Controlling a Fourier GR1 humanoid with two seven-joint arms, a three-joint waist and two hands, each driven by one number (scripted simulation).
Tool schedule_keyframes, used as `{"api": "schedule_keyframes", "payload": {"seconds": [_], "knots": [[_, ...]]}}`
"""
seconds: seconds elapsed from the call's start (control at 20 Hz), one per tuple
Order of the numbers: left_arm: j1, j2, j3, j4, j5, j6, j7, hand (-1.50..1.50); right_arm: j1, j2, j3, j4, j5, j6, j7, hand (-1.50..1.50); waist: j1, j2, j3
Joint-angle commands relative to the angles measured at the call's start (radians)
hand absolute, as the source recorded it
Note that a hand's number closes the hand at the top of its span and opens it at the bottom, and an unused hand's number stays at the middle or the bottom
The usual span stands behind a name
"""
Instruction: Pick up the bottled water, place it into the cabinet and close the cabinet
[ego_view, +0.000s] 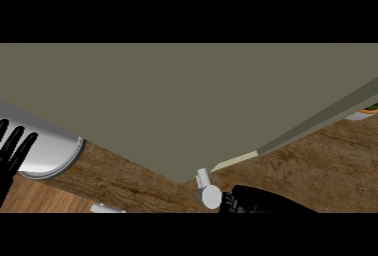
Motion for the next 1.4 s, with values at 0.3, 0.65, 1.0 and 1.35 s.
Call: {"api": "schedule_keyframes", "payload": {"seconds": [0.3, 0.65, 1.0, 1.35], "knots": [[0.017, -0.002, 0.034, 0.043, 0.003, -0.008, -0.022, -1.5, -0.417, 0.201, -0.067, 0.408, 0.04, -0.202, 0.198, 1.5, -0.044, -0.006, 0.009], [0.067, 0.01, 0.058, 0.048, 0.013, -0.033, -0.036, -1.5, -0.697, 0.204, -0.178, 0.699, 0.083, -0.393, 0.107, 1.5, -0.057, -0.005, 0.015], [0.103, 0.008, 0.066, 0.026, 0.013, -0.048, -0.052, -1.5, -0.891, 0.205, -0.251, 0.955, 0.095, -0.613, -0.004, 1.5, -0.058, -0.002, 0.015], [0.098, -0.002, 0.069, 0.02, 0.017, -0.037, -0.054, -1.5, -0.929, 0.205, -0.258, 1.042, 0.009, -0.739, -0.053, -1.5, -0.091, -0.001, 0.018]]}}
